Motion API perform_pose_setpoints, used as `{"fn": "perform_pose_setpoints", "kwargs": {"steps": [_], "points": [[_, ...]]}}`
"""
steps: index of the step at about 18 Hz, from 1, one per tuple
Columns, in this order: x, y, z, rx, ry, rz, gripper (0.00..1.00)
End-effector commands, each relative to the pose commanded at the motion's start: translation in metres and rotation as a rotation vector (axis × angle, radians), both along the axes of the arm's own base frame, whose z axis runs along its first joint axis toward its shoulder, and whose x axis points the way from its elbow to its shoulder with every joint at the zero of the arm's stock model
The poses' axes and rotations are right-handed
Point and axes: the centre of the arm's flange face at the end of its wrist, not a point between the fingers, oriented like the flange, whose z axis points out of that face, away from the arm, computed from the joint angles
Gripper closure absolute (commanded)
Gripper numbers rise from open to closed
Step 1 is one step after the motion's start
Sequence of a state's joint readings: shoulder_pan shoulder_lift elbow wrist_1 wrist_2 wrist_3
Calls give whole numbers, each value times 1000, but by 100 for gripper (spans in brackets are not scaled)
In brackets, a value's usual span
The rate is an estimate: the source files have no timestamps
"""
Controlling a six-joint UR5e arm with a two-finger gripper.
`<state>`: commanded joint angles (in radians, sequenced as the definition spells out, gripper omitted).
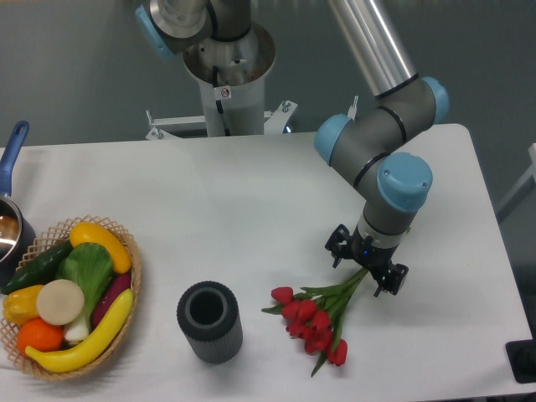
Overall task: Pick up the flowers from the table
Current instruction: 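Close the gripper around the green tulip stems, then lift the red tulips up off the table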
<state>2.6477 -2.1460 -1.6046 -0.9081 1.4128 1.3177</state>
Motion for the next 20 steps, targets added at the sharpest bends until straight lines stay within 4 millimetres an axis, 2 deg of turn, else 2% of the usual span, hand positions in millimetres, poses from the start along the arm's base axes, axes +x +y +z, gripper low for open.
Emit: {"fn": "perform_pose_setpoints", "kwargs": {"steps": [3,5,7,13,16,20], "points": [[1,2,-5,-4,-5,-3,4],[0,1,-5,-4,-5,-1,12],[1,2,-4,-4,-3,-3,20],[0,2,-2,-2,-2,3,59],[0,2,-3,-3,-3,6,69],[0,2,-2,-2,-2,6,78]]}}
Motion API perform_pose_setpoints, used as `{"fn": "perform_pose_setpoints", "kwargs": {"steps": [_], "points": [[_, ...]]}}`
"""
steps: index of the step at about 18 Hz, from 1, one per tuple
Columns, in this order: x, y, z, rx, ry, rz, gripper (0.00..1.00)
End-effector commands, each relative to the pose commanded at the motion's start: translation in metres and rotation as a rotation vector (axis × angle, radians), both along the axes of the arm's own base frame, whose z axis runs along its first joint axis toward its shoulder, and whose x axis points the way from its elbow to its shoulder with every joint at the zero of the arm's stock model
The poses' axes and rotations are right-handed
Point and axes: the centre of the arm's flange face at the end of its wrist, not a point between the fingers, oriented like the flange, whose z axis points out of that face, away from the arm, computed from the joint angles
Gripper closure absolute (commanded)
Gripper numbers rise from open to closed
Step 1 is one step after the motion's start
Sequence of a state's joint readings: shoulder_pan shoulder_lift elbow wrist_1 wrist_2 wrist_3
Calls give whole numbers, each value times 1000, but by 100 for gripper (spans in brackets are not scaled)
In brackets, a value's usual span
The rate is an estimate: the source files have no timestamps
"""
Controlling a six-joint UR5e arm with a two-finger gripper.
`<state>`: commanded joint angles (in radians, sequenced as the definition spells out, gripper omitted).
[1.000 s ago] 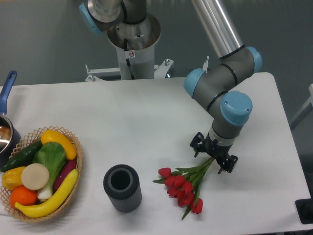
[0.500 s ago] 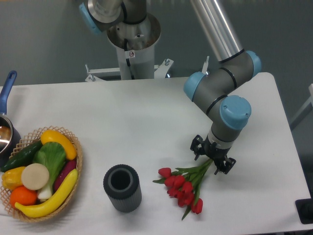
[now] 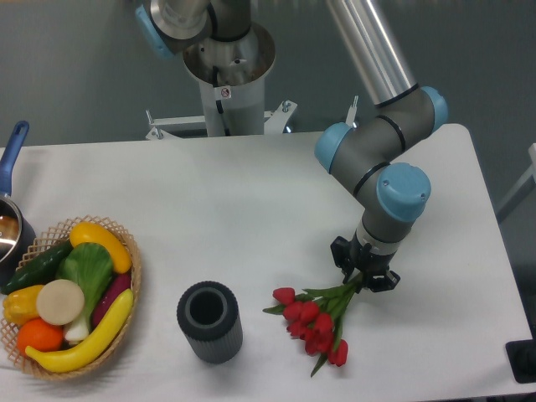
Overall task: Pick up the flowers from the table
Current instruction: 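Lift the red tulips up off the table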
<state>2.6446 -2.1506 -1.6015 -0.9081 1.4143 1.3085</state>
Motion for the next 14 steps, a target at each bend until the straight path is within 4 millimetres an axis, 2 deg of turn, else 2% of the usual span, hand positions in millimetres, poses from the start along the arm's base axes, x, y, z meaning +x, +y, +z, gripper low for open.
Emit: {"fn": "perform_pose_setpoints", "kwargs": {"steps": [5,7,9,14], "points": [[-1,0,12,12,17,-6,78],[0,-1,30,28,40,-6,78],[0,-1,38,41,48,-7,78],[5,6,86,188,50,-8,78]]}}
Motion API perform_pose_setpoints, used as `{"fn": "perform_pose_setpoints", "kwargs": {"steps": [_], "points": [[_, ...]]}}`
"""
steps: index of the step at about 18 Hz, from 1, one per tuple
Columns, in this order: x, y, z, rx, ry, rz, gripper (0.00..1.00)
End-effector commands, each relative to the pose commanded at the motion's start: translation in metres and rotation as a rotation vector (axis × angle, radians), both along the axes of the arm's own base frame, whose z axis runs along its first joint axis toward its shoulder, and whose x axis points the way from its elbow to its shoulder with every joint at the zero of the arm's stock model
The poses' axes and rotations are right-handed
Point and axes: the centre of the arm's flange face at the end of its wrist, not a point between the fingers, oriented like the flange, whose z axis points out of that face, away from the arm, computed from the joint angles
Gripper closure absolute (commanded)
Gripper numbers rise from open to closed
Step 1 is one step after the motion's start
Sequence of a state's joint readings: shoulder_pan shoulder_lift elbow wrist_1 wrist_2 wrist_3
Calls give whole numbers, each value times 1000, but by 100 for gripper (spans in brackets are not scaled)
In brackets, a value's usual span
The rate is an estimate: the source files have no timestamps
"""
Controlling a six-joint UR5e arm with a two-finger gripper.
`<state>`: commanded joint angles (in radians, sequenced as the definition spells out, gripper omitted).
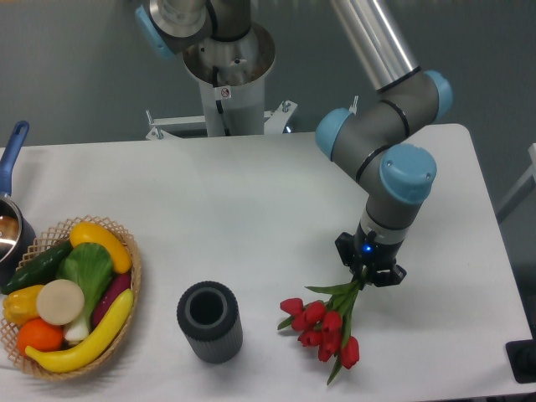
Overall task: Pick up the flowers from the table
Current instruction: 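Lift the red tulips up off the table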
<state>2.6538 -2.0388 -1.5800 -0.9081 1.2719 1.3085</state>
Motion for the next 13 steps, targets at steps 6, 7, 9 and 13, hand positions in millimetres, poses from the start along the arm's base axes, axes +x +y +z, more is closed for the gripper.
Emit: {"fn": "perform_pose_setpoints", "kwargs": {"steps": [6,7,9,13], "points": [[3,-12,47,135,-1,9,78],[3,-18,65,197,-5,12,78],[9,-19,92,307,-45,41,78],[29,-19,144,521,-149,64,78]]}}
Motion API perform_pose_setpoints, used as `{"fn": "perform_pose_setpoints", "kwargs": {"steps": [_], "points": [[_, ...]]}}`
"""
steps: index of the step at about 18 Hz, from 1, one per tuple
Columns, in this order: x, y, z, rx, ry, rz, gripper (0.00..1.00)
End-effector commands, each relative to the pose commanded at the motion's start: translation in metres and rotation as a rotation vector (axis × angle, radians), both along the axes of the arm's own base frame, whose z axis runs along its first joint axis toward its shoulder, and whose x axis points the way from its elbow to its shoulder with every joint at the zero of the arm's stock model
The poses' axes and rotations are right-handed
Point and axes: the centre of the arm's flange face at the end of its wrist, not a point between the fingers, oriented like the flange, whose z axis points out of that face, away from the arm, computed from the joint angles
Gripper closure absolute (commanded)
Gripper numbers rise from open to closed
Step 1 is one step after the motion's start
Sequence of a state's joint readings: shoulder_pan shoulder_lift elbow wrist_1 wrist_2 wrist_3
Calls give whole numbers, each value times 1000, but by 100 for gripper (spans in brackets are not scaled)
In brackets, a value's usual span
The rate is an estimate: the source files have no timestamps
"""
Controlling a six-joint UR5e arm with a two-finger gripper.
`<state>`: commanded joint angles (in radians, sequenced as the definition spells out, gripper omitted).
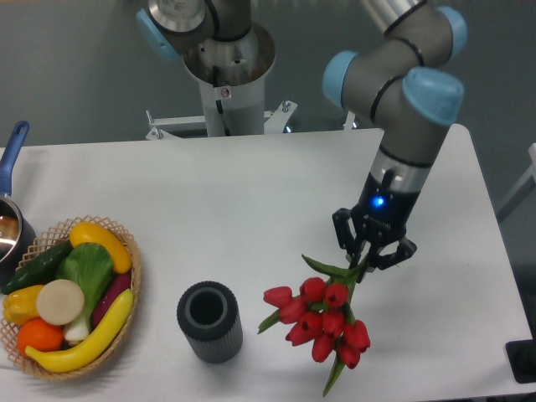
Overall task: Pick up the flowers from the table
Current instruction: 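Lift the red tulips up off the table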
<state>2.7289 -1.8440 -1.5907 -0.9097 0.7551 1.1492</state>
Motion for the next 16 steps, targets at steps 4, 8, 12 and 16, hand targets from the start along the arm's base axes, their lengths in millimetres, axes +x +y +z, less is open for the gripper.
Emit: {"fn": "perform_pose_setpoints", "kwargs": {"steps": [4,8,12,16], "points": [[1,-4,14,103,-56,-10,78],[0,-8,21,163,-97,-9,78],[2,-10,23,170,-100,-10,78],[-1,-15,27,174,-94,-2,78]]}}
